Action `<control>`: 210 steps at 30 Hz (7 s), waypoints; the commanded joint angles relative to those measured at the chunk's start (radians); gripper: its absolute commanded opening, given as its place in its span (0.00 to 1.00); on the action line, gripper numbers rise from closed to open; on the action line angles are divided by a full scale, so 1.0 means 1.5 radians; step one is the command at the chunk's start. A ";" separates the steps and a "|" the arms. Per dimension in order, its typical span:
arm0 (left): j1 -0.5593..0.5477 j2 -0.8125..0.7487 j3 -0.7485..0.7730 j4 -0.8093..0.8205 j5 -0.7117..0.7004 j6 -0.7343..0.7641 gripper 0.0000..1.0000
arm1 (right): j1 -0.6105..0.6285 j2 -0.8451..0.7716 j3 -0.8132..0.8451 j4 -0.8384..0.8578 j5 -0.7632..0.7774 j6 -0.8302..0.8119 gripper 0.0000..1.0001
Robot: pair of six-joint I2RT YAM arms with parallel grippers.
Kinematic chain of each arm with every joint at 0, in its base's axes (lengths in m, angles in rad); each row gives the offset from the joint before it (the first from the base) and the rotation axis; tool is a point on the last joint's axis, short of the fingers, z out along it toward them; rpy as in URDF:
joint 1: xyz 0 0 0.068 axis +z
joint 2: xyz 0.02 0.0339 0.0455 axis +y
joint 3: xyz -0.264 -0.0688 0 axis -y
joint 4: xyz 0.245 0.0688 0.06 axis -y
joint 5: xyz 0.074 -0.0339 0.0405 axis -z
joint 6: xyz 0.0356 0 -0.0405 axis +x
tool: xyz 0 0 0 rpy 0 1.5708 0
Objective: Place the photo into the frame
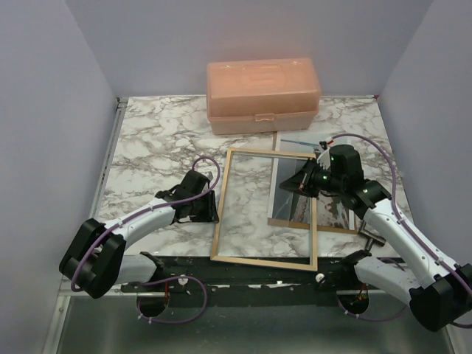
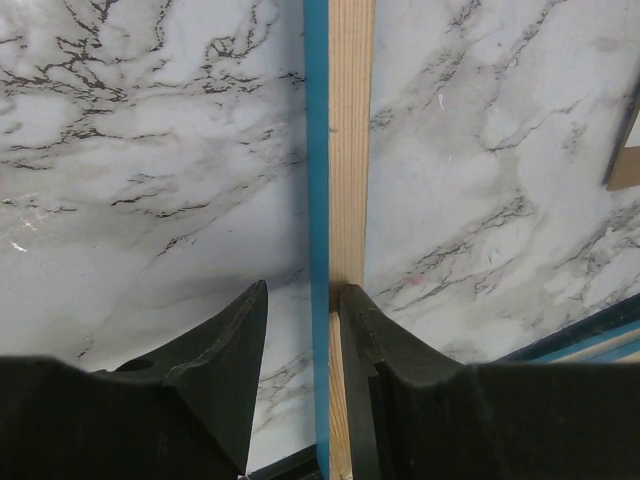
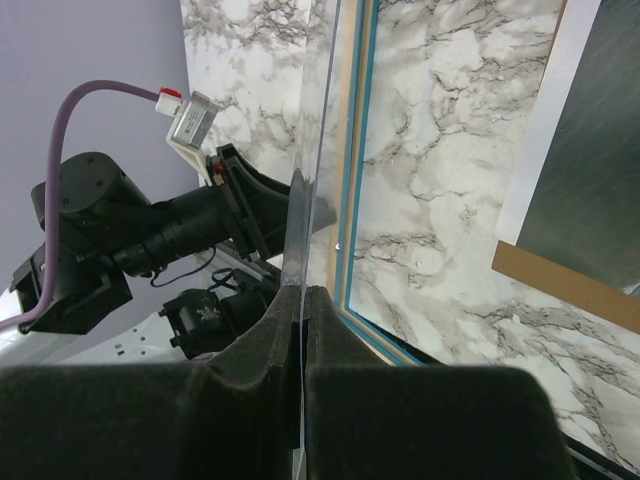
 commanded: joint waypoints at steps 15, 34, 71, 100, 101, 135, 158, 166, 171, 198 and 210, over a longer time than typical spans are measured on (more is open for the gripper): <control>-0.009 0.022 -0.006 -0.014 -0.022 0.016 0.35 | 0.006 0.066 0.064 -0.182 0.092 -0.130 0.00; -0.011 0.025 -0.005 -0.014 -0.023 0.016 0.35 | 0.006 0.099 0.026 -0.127 0.142 -0.176 0.01; -0.016 0.031 -0.001 -0.018 -0.028 0.015 0.35 | 0.006 0.181 0.004 -0.089 0.180 -0.201 0.68; -0.019 0.036 0.004 -0.022 -0.031 0.016 0.35 | 0.006 0.215 -0.018 -0.131 0.288 -0.188 1.00; -0.020 0.036 0.006 -0.022 -0.032 0.016 0.35 | 0.006 0.216 -0.018 -0.133 0.301 -0.184 1.00; -0.021 0.020 0.001 -0.021 -0.038 0.016 0.36 | 0.006 0.172 -0.027 -0.125 0.367 -0.120 0.92; -0.021 0.022 0.000 -0.021 -0.036 0.016 0.36 | 0.006 0.275 -0.070 -0.004 0.237 -0.115 0.92; -0.021 0.026 0.002 -0.021 -0.035 0.016 0.36 | 0.006 0.290 -0.088 0.045 0.169 -0.107 0.92; -0.021 0.027 0.002 -0.022 -0.035 0.016 0.36 | 0.006 0.305 -0.109 0.076 0.139 -0.098 0.92; -0.022 0.027 0.004 -0.024 -0.037 0.016 0.37 | 0.008 0.378 -0.158 0.137 0.115 -0.113 0.91; -0.022 0.022 0.002 -0.025 -0.042 0.014 0.38 | 0.007 0.207 -0.098 0.054 0.120 -0.104 0.91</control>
